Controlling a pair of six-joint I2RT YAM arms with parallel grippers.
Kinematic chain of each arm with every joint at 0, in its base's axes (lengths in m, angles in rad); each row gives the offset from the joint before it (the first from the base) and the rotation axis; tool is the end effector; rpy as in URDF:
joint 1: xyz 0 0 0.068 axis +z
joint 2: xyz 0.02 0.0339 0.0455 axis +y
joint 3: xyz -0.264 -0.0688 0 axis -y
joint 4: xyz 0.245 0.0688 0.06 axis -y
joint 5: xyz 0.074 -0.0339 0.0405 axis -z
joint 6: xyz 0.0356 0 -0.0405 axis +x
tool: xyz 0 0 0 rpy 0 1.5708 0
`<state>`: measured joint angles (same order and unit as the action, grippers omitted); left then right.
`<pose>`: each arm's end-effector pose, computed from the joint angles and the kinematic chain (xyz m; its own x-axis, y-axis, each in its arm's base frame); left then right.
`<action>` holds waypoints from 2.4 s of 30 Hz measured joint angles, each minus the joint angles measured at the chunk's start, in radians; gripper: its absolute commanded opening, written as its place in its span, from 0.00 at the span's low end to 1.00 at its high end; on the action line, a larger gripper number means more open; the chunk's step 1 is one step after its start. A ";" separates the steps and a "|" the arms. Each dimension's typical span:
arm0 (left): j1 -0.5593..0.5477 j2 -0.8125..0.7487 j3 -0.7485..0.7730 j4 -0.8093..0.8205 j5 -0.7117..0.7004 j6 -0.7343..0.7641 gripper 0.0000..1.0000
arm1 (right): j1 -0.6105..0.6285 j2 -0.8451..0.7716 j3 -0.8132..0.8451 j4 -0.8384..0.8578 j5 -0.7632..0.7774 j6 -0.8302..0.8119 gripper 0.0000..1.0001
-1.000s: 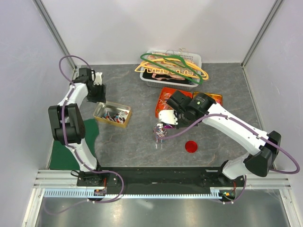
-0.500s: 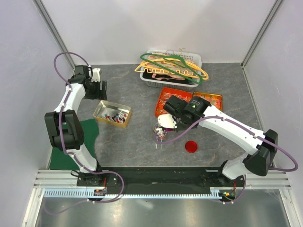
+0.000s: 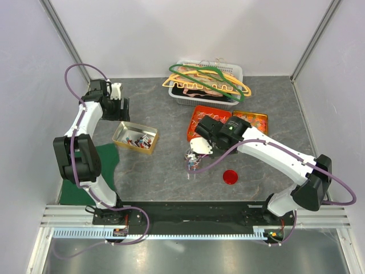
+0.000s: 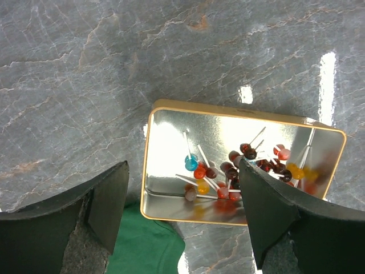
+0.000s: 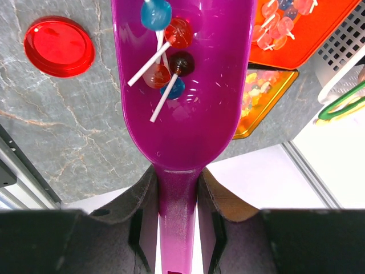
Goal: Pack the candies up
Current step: Place the fake candies in the packing bottle.
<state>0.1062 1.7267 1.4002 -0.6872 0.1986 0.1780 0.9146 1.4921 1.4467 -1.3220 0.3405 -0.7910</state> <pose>0.3685 0.0322 0.2601 -0.8307 0.0860 -0.5500 0.1493 0.9862 -0.0712 0.1732 0.2054 0.3202 0.0816 -0.9925 0.0905 -0.9211 -0.1098 -0.3736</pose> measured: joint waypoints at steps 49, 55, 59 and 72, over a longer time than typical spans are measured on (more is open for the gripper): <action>0.000 -0.010 -0.099 0.039 0.019 0.000 0.85 | 0.118 0.122 0.092 -0.019 0.219 -0.006 0.00; 0.000 -0.010 -0.109 0.048 0.020 0.000 0.85 | 0.142 0.129 0.100 -0.022 0.245 -0.006 0.00; 0.000 -0.010 -0.118 0.055 0.020 0.000 0.85 | 0.156 0.129 0.104 -0.023 0.261 -0.005 0.00; 0.001 -0.010 -0.125 0.068 0.022 0.000 0.85 | 0.176 0.145 0.119 -0.026 0.335 0.000 0.00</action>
<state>0.1074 1.7172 1.2755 -0.6197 0.2203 0.1780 1.0908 1.6367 1.5661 -1.3483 0.6758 -0.7914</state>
